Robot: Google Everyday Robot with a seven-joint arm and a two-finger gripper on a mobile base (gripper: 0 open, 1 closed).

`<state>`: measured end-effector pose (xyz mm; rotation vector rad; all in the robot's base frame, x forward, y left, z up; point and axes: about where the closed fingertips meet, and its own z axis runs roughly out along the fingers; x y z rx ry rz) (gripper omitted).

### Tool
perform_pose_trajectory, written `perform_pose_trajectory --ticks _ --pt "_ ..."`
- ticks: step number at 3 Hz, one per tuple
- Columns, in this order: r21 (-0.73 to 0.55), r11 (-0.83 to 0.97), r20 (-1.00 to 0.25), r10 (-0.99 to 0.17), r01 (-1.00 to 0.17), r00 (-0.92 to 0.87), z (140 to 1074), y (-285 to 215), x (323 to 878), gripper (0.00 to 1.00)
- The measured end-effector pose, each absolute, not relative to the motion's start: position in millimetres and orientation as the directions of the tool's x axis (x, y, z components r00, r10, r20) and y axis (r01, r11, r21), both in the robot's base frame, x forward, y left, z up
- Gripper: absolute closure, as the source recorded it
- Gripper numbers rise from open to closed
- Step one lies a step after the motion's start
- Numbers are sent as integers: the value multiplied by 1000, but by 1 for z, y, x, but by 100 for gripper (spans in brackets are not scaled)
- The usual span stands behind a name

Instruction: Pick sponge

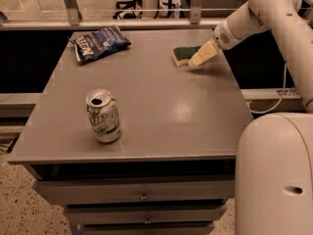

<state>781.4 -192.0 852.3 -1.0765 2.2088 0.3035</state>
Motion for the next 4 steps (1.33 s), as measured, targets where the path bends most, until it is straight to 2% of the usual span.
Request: perform_pose_trajectory --ticks 1,2,3,4 --pt "-39 637 -638 -609 -770 -471 846 -184 782 40" --pt "0 620 -652 -595 -784 -470 852 -173 776 71" --pt "8 589 -695 -578 -808 -428 879 -159 763 95" --pt "27 562 -762 -524 -826 -381 922 -144 737 100"
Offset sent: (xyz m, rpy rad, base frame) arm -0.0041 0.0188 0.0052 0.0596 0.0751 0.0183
